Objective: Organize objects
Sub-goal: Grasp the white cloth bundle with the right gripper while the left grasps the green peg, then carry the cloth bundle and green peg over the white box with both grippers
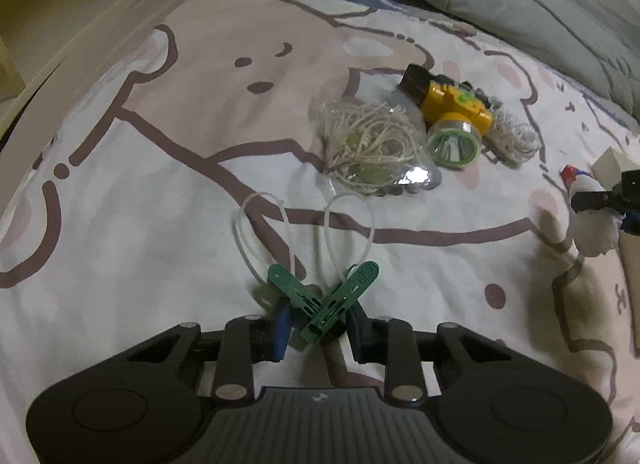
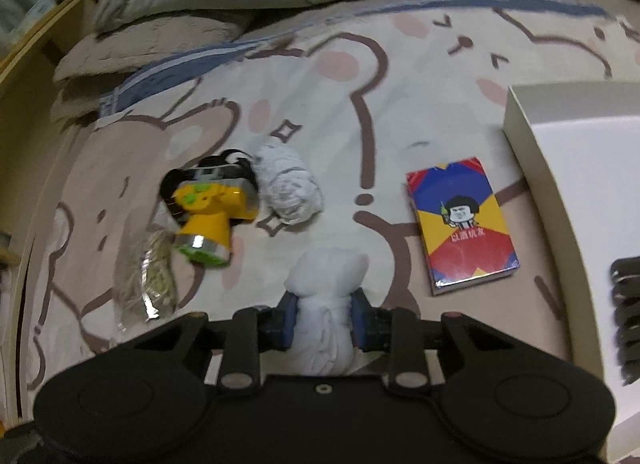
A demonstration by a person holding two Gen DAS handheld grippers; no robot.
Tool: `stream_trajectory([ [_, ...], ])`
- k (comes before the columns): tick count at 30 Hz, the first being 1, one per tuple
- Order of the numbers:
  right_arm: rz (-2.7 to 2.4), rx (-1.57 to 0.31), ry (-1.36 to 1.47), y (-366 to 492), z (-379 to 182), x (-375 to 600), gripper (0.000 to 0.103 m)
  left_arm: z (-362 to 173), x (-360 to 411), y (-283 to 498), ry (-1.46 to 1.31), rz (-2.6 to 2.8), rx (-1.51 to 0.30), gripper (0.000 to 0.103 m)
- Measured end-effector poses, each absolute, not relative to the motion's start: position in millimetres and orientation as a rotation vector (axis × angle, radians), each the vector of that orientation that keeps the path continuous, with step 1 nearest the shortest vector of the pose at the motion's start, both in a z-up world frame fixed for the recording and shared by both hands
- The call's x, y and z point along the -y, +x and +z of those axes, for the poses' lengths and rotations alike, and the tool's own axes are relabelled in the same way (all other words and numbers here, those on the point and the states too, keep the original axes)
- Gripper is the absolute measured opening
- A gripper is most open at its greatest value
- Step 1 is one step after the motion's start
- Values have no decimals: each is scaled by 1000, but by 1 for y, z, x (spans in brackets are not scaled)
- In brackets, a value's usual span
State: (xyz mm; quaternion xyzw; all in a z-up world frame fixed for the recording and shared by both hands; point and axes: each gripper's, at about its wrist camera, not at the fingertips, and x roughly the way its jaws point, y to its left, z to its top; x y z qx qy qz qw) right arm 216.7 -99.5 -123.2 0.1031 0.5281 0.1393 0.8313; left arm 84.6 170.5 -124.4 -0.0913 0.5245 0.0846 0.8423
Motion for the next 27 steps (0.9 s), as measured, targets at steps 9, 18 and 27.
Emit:
stream_trajectory([
  [9,346,-1011,148,190,-89,95,29,-89,-161,81,-211,140,-1012,31],
  [18,399,-916,61,164,-57,103,29,-58,-136,84,-193,99,-939,31],
  [27,419,-864,-50,147,-29,129,29,-36,-101,90,-172,59,-891,31],
])
